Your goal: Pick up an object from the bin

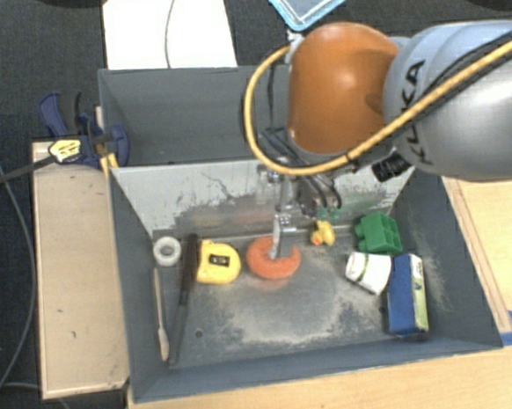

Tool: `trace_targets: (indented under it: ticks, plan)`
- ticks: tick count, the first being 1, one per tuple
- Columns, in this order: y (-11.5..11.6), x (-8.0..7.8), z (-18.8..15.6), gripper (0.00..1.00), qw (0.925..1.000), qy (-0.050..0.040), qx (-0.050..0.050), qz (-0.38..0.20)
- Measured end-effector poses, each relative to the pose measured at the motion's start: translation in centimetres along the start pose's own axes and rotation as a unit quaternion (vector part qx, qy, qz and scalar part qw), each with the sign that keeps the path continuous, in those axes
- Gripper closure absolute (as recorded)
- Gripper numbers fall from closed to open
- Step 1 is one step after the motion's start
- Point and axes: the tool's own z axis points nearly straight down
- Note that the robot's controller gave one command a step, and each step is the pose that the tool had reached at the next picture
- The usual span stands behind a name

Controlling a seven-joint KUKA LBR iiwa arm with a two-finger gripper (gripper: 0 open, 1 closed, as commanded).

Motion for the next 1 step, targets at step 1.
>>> trace_targets:
  ticks: [1]
  plan:
    - [-0.09, -0.14, -0.48, 0.0, 1.0, -0.0042, 0.0, 0.002]
